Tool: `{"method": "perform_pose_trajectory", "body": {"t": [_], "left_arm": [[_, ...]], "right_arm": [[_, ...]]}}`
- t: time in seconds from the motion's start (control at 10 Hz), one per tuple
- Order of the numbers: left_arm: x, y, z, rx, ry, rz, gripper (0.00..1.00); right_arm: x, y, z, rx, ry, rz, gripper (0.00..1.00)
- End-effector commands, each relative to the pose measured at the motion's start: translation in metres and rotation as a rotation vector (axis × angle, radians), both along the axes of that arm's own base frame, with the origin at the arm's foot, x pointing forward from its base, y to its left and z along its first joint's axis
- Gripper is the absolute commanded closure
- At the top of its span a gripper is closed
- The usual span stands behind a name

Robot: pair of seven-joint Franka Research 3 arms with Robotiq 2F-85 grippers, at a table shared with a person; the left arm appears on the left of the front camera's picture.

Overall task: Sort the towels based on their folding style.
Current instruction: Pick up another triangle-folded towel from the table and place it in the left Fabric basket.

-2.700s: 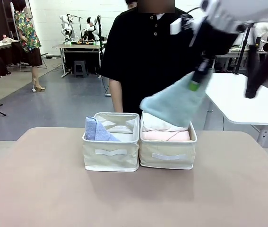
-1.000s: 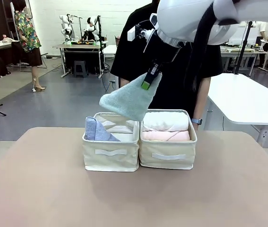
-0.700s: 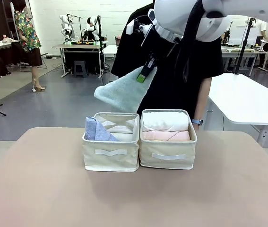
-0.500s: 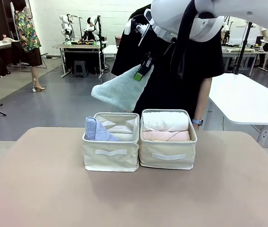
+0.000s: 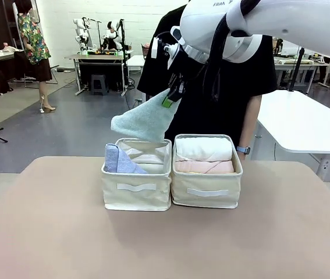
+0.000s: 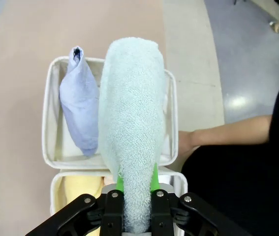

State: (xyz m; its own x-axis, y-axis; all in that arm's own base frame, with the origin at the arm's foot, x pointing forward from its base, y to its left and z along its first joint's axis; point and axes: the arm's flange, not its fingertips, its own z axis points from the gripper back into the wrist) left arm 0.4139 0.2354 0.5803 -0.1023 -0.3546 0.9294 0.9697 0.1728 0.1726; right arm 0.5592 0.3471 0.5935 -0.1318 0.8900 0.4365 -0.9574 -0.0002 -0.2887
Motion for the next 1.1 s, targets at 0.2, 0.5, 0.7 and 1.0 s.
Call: {"method": "perform_pose_trajectory", "body": {"t": [0.2, 0.5, 0.7, 1.0], "left_arm": [[-0.003, 0.000, -0.001, 0.019, 0.000, 0.005, 0.00], [-0.003, 0.000, -0.001, 0.019, 0.000, 0.005, 0.00], [-0.003, 0.000, -0.001, 0.019, 0.000, 0.005, 0.00], [-0.003, 0.000, -0.001, 0.019, 0.000, 0.005, 0.00]], "right_arm": [[0.021, 0.010, -0.037, -0.035, 0.062, -0.014, 0.81], [0.027, 0.018, -0.059, -0.030, 0.069, 0.006, 0.81], [0.032, 0.023, -0.079, -0.081, 0.102, 0.000, 0.81], [0.036, 0.024, -0.096, -0.136, 0.125, -0.013, 0.81]]}}
